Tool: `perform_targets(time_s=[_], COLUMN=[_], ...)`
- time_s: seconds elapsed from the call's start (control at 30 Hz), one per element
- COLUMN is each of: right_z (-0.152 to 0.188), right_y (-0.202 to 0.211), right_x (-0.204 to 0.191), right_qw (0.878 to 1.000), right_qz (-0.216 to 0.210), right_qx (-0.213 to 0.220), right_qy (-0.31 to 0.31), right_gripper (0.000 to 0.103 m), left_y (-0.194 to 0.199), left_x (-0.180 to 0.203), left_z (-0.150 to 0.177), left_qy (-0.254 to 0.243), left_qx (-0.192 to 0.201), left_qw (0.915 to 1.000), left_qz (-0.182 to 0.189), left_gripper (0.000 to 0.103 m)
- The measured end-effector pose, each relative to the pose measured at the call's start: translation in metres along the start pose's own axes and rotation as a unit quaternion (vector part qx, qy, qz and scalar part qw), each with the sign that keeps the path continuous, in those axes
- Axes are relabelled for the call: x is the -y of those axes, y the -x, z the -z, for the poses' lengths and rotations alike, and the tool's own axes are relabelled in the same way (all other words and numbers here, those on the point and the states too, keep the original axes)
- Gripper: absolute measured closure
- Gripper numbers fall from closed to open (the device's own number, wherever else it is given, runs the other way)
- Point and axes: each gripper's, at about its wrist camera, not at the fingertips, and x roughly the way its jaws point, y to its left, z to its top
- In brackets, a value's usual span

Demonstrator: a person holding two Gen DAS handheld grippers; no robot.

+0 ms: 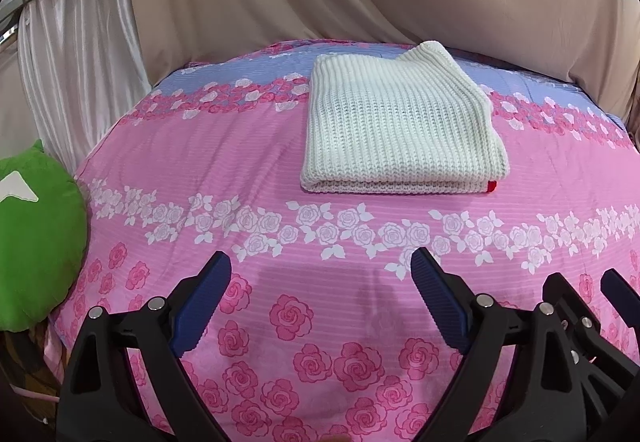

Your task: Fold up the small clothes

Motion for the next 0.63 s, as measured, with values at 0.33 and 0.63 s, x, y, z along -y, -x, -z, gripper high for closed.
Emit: perform_targets(time_s=[0.33,0.63], right_z=[-0.001,-0.004], right_y=[-0.009,-0.014], right_x=[0.005,0.007], right_qw=[1.0,1.0], right_qz=[0.002,0.003], right_qx=[-0.007,-0.011], right_qy=[0.003,0.005], right_gripper=[0.037,0.037], left_y=[-0.004,-0.009], left_x=[0.004,0.006], left_z=[-0.001,-0.003], left_qy=[-0.002,0.001], left_qx=[0.001,-0.007], left_qw=[1.0,1.0], left_qz=[-0.001,0.004], left_gripper=[0.018,0.018])
